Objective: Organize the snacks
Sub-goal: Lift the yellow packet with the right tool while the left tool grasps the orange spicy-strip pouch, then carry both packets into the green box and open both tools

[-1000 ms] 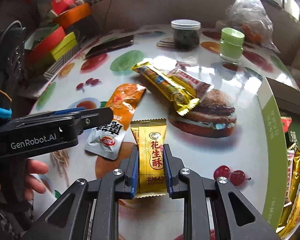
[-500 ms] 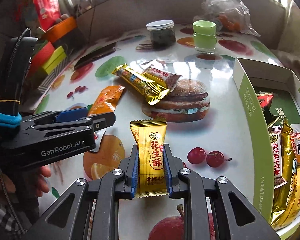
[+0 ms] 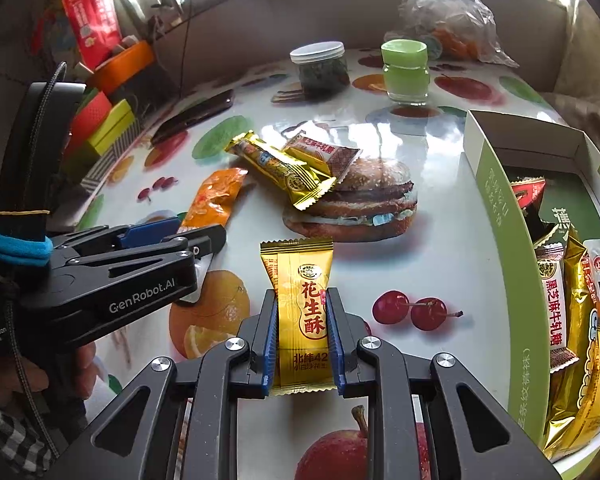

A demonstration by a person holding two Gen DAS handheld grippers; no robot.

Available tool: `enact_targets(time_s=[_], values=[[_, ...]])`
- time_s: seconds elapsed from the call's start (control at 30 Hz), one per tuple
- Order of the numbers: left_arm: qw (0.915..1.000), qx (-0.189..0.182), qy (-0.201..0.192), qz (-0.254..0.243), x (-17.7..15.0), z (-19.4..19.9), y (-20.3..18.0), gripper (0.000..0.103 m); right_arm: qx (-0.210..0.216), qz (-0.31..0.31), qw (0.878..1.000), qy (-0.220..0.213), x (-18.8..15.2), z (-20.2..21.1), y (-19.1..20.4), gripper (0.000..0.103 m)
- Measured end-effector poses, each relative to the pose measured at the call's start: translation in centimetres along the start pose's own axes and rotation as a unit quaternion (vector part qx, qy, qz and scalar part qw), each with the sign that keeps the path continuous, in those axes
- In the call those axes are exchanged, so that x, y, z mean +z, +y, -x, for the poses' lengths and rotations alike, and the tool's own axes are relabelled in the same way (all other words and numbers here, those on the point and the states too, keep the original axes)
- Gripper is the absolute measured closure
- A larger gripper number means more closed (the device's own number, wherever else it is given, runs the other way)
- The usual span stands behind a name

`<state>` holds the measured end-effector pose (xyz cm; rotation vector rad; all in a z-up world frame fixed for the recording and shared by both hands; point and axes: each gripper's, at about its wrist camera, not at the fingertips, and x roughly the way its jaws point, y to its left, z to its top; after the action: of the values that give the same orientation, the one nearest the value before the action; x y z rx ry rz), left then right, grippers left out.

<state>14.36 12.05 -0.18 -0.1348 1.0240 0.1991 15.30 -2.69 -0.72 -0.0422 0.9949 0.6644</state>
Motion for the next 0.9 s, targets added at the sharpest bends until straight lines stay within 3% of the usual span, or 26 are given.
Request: enact_targets(time_s=[0.4,0.9], values=[[0.9997,-0.017,-0.008,0.014,-0.2,0.7,0.5,0.065,-0.003,-0.001,1.0,-0.001,0.0,0.1,0.0,0.082],[0.9976,-0.051,-0.045,0.011,0.1,4.7,-0.2,0.065,-0.019,0.001,0.999,-0.033,0.1,3.1,0.5,0.082]])
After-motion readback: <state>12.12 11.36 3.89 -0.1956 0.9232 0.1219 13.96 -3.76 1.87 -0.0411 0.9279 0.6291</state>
